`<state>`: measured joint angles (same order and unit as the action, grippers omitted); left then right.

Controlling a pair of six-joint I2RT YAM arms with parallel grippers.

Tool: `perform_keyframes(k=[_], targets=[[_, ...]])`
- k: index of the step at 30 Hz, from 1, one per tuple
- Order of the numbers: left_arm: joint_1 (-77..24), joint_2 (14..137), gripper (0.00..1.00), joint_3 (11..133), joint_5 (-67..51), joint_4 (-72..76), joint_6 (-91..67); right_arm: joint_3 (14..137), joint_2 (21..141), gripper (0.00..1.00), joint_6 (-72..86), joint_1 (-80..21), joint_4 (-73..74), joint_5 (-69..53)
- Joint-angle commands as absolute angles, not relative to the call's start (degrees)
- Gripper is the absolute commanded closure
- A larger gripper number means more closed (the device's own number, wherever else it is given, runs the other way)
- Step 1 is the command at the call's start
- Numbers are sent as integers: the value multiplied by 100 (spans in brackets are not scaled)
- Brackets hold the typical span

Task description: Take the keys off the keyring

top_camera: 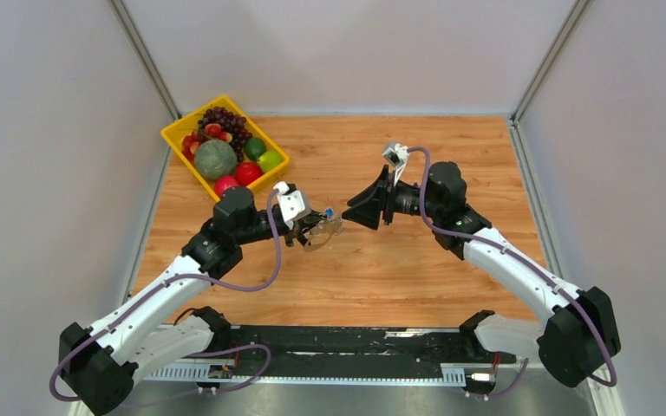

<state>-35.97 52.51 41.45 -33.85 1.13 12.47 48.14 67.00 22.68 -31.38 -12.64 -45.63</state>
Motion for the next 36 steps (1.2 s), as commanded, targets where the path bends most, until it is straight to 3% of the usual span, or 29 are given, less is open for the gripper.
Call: perform_keyframes(k=[1,13,21,36], targets=[[-3602,5256,100,4407,-3559,242,1437,4829,6846,39,1903,-3161,-1119,-4428],[-3604,5302,100,4406,-4233,292,1470,4679,6698,41,871,-3533,-1390,-4286],[-3685,5177,100,4299,-4903,520,1473,4568,6726,47,545,-3773,-1728,-4890],[-3762,4810,100,4137,-4724,329,2605,4578,7070,53,492,-3972,-1835,-6099]])
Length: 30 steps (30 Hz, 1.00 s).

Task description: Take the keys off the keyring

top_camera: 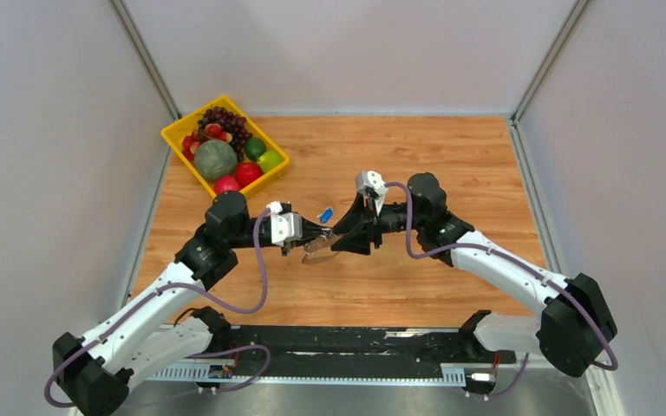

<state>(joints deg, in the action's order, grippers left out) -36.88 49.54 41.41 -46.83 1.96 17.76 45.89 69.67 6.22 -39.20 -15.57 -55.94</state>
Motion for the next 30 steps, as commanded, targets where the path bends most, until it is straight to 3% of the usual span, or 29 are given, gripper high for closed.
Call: perform_keyframes(k=[1,7,12,15,20,22,24,30], targets=[[-3795,4809,100,4134,-4704,194,2761,4565,7070,54,496,-3973,-1867,-6134],[-4018,4716,100,4152,-4060,-652,4122,4466,7054,55,475,-3973,-1950,-5983],[-4398,4688,100,4460,-2739,-1605,5261,4459,7098,65,480,-3975,-1938,-6041],[-4642,4559,100,4544,-2306,-1738,5498,4488,7150,65,513,-3973,-1947,-6216],[-4874,4316,100,4535,-2064,-1634,5764,4485,7176,60,546,-3984,-1977,-6321],[-5051,4334,100,4636,-1862,-1812,6020,4468,7153,52,525,-3982,-1973,-6246],[-5308,4457,100,4827,-1493,-2164,6383,4444,7117,47,500,-3986,-1991,-6171],[-6095,4999,100,5362,328,-2941,7143,4369,7035,46,438,-3981,-2010,-5865]])
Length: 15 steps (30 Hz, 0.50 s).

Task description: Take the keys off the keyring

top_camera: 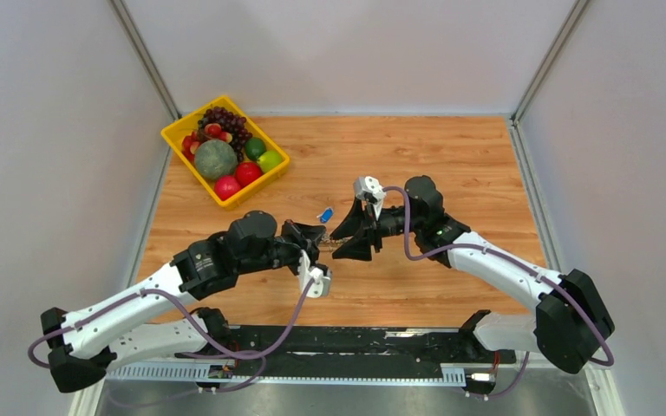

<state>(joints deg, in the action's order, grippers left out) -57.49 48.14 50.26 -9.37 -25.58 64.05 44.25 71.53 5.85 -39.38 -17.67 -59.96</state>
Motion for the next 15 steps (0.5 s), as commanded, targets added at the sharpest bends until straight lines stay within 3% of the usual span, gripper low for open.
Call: perform_keyframes(k=[1,6,15], targets=[[-6137,5016,100,5362,519,-2926,7294,4362,7020,47,432,-3984,-2023,-5841],[-6304,4998,100,5396,815,-2847,7645,4296,6928,59,477,-3985,-2134,-5847],[-6319,4986,100,5547,72,-2802,7282,4269,6850,59,722,-3981,-2478,-5963]])
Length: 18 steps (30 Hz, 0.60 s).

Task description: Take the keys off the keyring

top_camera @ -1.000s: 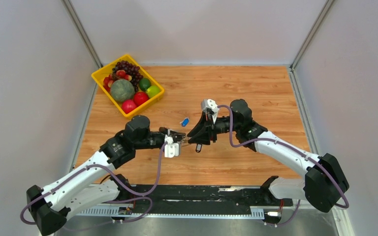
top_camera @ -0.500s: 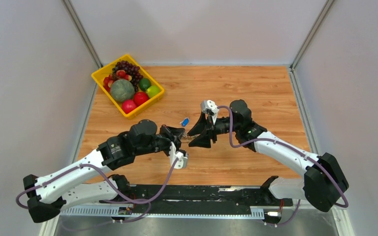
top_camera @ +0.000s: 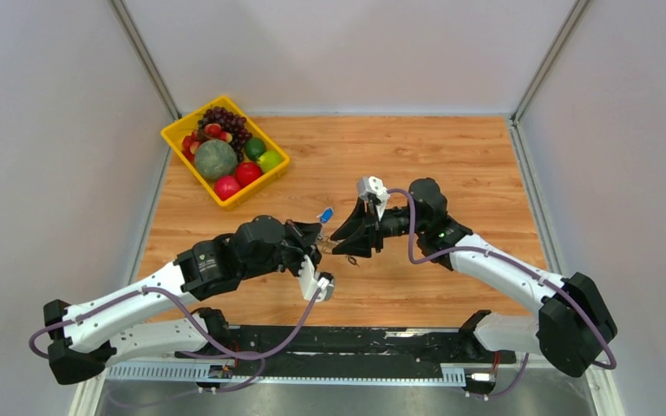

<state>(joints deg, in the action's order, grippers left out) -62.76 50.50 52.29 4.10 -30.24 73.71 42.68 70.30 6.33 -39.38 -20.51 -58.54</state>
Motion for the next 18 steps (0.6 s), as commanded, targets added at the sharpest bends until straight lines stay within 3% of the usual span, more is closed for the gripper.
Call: perform_keyframes(k=[1,12,18], targets=[[-6324,4962,100,5566,-79,-2779,7237,4271,6828,59,735,-3981,-2504,-5959],[-6320,4970,100,5576,-566,-2696,7037,4315,6626,74,756,-3982,-2526,-5905],[-6322,4912,100,5556,-558,-2618,7027,4352,6755,73,760,-3990,-2460,-6031]])
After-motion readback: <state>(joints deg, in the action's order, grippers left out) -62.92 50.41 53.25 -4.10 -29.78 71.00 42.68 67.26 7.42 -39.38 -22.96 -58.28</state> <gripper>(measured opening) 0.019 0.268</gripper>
